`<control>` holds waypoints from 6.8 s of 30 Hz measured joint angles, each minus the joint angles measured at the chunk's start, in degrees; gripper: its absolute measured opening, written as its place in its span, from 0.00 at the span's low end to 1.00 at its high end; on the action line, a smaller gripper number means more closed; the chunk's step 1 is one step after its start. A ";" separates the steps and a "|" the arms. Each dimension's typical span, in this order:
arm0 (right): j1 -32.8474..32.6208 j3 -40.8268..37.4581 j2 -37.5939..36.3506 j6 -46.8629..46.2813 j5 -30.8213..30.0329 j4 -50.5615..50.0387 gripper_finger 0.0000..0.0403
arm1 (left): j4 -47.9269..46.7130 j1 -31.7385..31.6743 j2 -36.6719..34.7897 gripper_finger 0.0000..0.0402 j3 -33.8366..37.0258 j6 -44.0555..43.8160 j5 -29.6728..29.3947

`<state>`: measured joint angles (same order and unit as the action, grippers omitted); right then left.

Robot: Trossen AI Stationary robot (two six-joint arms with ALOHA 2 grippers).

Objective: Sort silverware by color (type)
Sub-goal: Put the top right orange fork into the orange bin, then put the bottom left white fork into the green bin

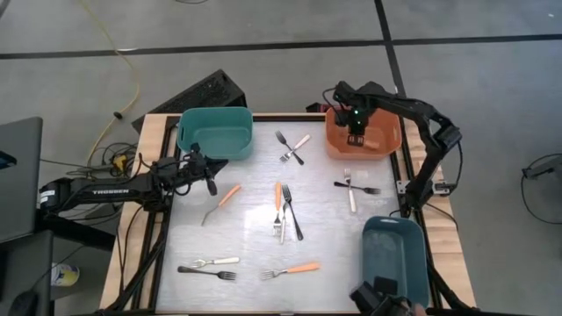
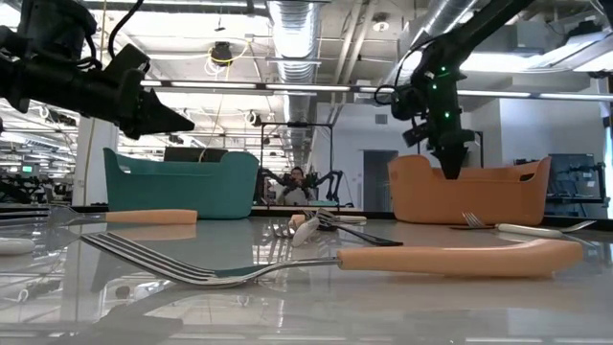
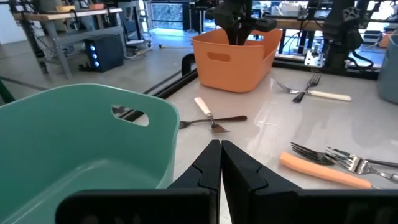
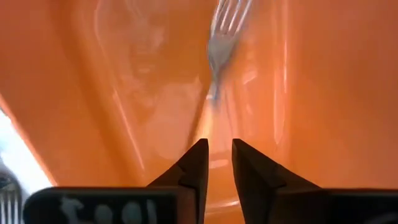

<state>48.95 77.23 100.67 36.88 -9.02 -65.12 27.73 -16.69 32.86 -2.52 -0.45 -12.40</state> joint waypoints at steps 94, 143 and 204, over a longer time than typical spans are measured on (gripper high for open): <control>-48.11 -23.78 -31.97 -13.94 6.16 44.61 0.34 | -51.36 61.42 54.94 0.48 -41.03 -56.83 4.17; -48.59 -23.78 -31.99 -19.03 6.19 36.56 0.34 | -56.72 47.52 47.68 0.07 -46.04 -26.80 -5.88; -46.90 -23.78 -31.99 -18.37 6.28 37.03 0.34 | -70.84 -29.81 55.98 0.29 -59.08 38.85 0.29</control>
<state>2.04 53.45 68.69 18.52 -2.73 -28.09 -43.11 -46.49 88.84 -61.60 38.41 -12.11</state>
